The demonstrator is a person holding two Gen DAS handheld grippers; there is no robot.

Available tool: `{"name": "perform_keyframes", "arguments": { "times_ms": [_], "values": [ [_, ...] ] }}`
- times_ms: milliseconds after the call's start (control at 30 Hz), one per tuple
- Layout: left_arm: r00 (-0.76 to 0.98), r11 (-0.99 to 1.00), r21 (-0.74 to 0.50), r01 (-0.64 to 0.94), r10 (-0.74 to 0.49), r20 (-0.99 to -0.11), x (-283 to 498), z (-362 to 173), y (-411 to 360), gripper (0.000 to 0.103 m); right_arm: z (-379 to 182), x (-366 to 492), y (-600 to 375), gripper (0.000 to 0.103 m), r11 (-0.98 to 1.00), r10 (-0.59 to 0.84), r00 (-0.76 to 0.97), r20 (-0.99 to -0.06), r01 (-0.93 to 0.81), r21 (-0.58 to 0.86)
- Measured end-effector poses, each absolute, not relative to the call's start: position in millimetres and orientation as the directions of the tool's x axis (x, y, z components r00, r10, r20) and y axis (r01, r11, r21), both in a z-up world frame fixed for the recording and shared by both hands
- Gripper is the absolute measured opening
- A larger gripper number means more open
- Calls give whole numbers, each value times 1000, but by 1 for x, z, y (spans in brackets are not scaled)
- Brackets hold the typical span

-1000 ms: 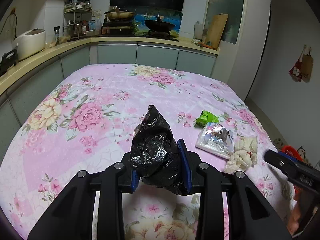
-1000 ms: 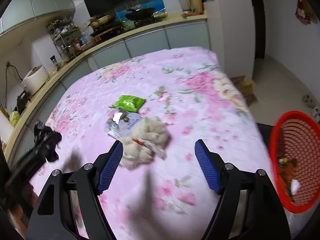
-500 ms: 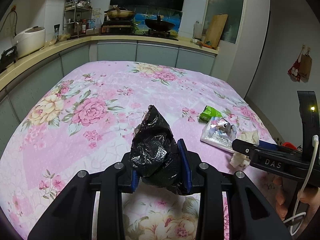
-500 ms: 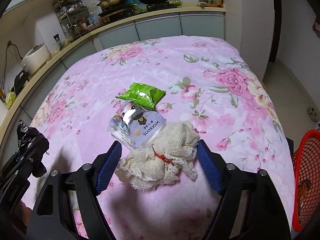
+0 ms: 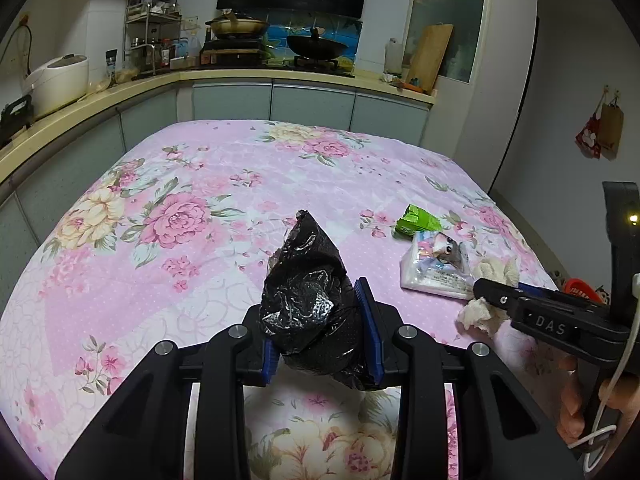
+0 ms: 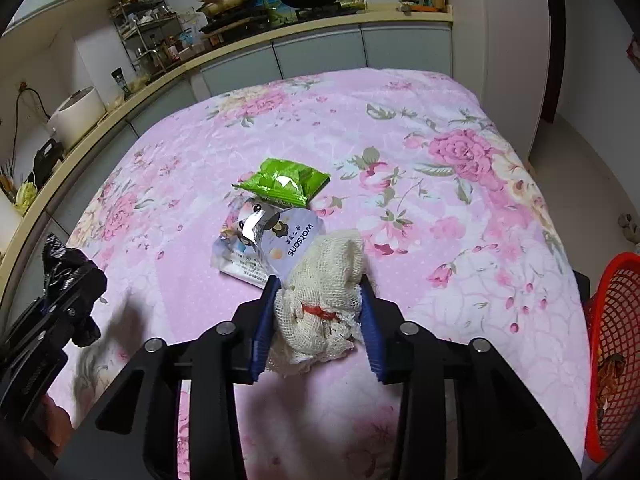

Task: Collect trash
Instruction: 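Grasp the white mesh tissue with the right tool while the left tool holds the black bag, then carry the black bag and white tissue over the red basket with both tools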

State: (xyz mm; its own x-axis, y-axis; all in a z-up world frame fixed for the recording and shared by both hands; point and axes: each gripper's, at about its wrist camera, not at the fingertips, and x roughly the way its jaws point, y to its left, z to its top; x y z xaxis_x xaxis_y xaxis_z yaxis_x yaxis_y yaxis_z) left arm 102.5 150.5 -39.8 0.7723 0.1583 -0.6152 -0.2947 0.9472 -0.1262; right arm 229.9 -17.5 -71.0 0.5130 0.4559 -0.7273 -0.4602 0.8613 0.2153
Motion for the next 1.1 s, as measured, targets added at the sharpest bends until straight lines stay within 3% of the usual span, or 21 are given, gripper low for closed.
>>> {"name": "perform_keyframes", "arguments": {
  "times_ms": [467,1100],
  "values": [
    [788,955,-110,-274,157,-596,101,-30,137,32,-31,199,-57,37,858,495,595,-633,-451,247],
    [860,982,-56,-178,128,-493,94,11,87,32,12,162,-113,37,863,503,701,-505,-438,251]
  ]
}}
